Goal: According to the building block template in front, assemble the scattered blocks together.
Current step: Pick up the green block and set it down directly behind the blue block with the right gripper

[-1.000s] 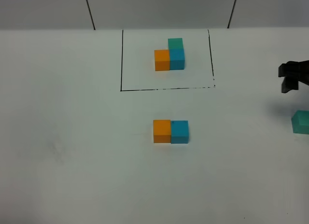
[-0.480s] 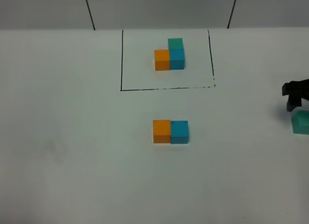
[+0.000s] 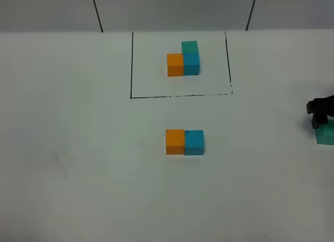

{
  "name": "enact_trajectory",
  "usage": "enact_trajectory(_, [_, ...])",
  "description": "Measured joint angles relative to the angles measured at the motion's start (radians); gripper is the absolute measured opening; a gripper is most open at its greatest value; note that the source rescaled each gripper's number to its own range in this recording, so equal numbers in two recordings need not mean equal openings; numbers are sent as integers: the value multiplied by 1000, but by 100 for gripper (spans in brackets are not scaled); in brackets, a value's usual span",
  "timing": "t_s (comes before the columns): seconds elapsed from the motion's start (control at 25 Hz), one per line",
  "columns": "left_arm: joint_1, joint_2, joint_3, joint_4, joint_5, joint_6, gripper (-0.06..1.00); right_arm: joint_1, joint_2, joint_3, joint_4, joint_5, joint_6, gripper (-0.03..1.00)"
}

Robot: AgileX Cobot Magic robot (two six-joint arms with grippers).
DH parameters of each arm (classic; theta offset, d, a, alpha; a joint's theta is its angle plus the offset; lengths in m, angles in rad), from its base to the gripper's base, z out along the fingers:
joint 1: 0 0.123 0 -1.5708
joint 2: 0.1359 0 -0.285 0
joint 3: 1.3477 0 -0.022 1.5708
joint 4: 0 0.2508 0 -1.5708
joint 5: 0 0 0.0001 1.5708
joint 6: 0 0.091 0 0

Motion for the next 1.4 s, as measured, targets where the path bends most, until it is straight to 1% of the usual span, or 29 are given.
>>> enact_trajectory(0.12, [0,0,0,0,0,0,84,0,17,0,19,-14,-18,66])
enact_trajectory(0.16, [0,0,0,0,0,0,84,0,22,0,26,-14,-24,63])
enact_trajectory(0.2, [0,0,0,0,0,0,84,0,25,0,29,-14,-27,58])
enact_trajectory(0.28, [0,0,0,0,0,0,84,0,31,0,36,-14,-28,41])
enact_trajectory(0.32, [0,0,0,0,0,0,84,0,32,0,38,-14,-28,26])
enact_trajectory(0.36, [0,0,0,0,0,0,84,0,33,0,40,-14,-28,8])
enact_trajectory(0.4, [0,0,0,0,0,0,84,2,33,-3,45,-7,-28,0])
enact_trajectory(0.52, [0,0,0,0,0,0,84,26,29,-39,44,38,-11,1])
enact_trajectory(0.64, [0,0,0,0,0,0,84,93,-7,-113,41,91,98,1])
enact_trajectory(0.72, [0,0,0,0,0,0,84,162,-31,-186,26,129,189,1])
enact_trajectory(0.8, [0,0,0,0,0,0,84,254,-34,-254,-2,167,271,1])
enact_trajectory(0.96, [0,0,0,0,0,0,84,444,17,-378,-110,238,444,1])
enact_trajectory(1.0, [0,0,0,0,0,0,84,478,44,-410,-136,260,476,1])
enact_trajectory(1.08, [0,0,0,0,0,0,84,541,97,-465,-159,299,507,1])
enact_trajectory(1.2, [0,0,0,0,0,0,84,596,173,-537,-153,335,522,1])
enact_trajectory(1.4, [0,0,0,0,0,0,84,629,241,-612,-100,334,525,1])
